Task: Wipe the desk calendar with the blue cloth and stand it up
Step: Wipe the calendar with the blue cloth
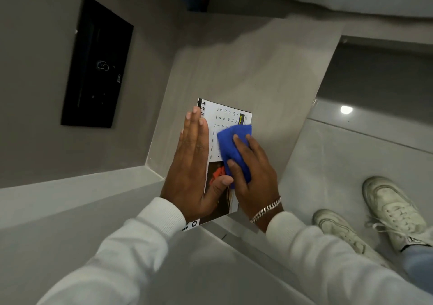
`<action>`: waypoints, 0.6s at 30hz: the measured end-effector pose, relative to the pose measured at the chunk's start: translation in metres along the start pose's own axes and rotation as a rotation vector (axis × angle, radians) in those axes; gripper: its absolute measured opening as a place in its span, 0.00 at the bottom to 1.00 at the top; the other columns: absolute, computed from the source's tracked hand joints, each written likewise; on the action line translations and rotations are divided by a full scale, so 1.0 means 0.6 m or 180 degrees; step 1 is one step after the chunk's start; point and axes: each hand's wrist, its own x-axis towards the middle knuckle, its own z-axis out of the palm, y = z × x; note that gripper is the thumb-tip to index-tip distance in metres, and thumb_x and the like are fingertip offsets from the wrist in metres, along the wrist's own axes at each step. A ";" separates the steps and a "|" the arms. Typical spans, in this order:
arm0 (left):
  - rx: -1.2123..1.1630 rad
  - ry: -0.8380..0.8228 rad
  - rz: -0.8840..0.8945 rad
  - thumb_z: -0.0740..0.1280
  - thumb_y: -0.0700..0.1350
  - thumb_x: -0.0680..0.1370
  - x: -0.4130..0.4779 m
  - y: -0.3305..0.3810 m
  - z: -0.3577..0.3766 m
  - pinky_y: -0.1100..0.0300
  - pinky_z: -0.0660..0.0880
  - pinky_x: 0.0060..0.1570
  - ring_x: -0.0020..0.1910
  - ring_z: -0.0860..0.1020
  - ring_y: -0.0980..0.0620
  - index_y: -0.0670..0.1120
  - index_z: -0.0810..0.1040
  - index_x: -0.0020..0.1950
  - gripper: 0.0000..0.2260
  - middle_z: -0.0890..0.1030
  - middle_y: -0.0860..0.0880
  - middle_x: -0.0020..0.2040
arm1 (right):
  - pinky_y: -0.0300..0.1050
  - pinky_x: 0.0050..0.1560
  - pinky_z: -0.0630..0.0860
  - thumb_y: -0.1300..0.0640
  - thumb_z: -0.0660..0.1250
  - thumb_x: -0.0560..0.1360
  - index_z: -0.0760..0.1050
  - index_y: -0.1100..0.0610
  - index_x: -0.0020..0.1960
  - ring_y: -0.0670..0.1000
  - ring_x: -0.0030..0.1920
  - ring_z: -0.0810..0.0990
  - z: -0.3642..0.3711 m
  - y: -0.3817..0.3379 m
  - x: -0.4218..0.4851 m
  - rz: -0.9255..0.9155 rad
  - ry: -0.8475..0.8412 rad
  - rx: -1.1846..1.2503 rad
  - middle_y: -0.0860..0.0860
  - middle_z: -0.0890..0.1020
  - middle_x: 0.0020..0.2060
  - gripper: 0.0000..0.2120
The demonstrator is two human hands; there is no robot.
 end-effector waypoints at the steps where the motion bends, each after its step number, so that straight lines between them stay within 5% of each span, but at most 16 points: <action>1: 0.0014 0.0005 0.0014 0.47 0.68 0.76 0.000 0.000 0.000 0.44 0.50 0.78 0.80 0.41 0.45 0.43 0.39 0.78 0.41 0.40 0.45 0.80 | 0.47 0.68 0.64 0.48 0.58 0.78 0.60 0.47 0.72 0.53 0.71 0.64 -0.001 0.007 -0.016 -0.0088 -0.0080 -0.0001 0.55 0.62 0.74 0.24; 8: 0.0038 -0.0003 0.0052 0.48 0.67 0.76 0.001 -0.001 0.003 0.47 0.49 0.78 0.80 0.41 0.44 0.42 0.38 0.78 0.41 0.40 0.43 0.79 | 0.54 0.68 0.69 0.51 0.58 0.78 0.61 0.48 0.71 0.54 0.72 0.63 0.003 -0.011 -0.026 -0.0499 -0.0059 0.0203 0.57 0.61 0.74 0.22; 14: 0.0168 0.0035 0.0008 0.48 0.68 0.76 0.001 0.000 0.004 0.43 0.49 0.78 0.80 0.41 0.44 0.40 0.39 0.77 0.42 0.39 0.44 0.79 | 0.32 0.65 0.58 0.51 0.59 0.78 0.63 0.50 0.71 0.54 0.72 0.64 0.009 -0.037 0.052 0.0226 0.0514 0.0298 0.56 0.64 0.73 0.22; 16: 0.0177 0.0073 -0.0044 0.48 0.68 0.76 0.001 -0.001 0.006 0.46 0.47 0.78 0.80 0.41 0.46 0.40 0.40 0.78 0.43 0.39 0.45 0.79 | 0.21 0.59 0.50 0.49 0.58 0.78 0.62 0.51 0.72 0.53 0.72 0.62 0.011 -0.029 0.052 0.0394 0.0467 0.0235 0.56 0.63 0.74 0.23; 18: 0.0194 0.0093 -0.0049 0.49 0.68 0.75 -0.001 -0.005 0.009 0.48 0.46 0.78 0.80 0.41 0.47 0.41 0.40 0.78 0.43 0.40 0.46 0.80 | 0.19 0.57 0.49 0.49 0.57 0.77 0.61 0.51 0.72 0.53 0.72 0.62 0.011 -0.021 0.037 0.0381 0.0330 0.0174 0.56 0.63 0.74 0.24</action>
